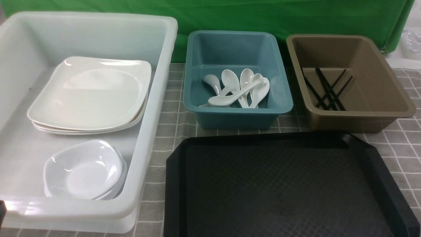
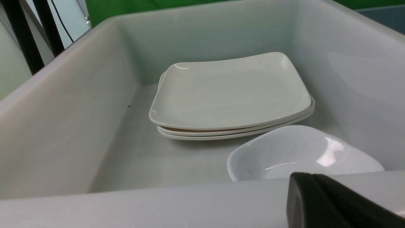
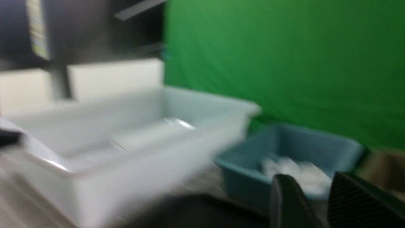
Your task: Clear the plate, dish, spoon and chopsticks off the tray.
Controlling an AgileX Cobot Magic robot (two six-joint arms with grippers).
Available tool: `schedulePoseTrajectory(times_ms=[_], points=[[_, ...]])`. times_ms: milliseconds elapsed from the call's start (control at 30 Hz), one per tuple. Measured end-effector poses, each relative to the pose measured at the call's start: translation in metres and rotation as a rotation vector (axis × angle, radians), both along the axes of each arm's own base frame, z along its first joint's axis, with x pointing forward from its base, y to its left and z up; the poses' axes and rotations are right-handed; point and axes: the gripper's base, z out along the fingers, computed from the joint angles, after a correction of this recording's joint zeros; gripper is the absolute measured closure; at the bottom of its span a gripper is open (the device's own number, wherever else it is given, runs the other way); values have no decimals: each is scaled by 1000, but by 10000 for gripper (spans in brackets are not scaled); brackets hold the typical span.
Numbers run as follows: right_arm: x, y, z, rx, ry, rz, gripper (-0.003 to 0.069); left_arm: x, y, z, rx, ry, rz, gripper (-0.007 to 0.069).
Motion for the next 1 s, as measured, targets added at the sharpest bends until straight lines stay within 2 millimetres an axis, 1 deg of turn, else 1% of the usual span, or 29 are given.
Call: schedulePoseTrajectory(times_ms=[33, 100, 133, 200, 300, 367, 600, 1000], points=[[4, -1, -13, -22, 35, -62, 421, 0, 0, 0, 0, 0, 0, 622], [14, -6, -51, -68, 146, -225, 421, 0, 0, 0, 0, 0, 0, 622], [15, -9, -64, -82, 209, -291, 421, 0, 0, 0, 1, -1, 0, 622], [15, -15, -77, -83, 303, -395, 421, 0, 0, 0, 1, -1, 0, 622], [15, -21, -81, -73, 338, -517, 421, 0, 0, 0, 3, -1, 0, 622], [14, -23, -81, -76, 340, -541, 421, 0, 0, 0, 3, 0, 0, 622], [14, -23, -81, -116, 329, -541, 421, 0, 0, 0, 3, -1, 0, 615], [14, -23, -81, -132, 323, -538, 421, 0, 0, 0, 4, -1, 0, 608]])
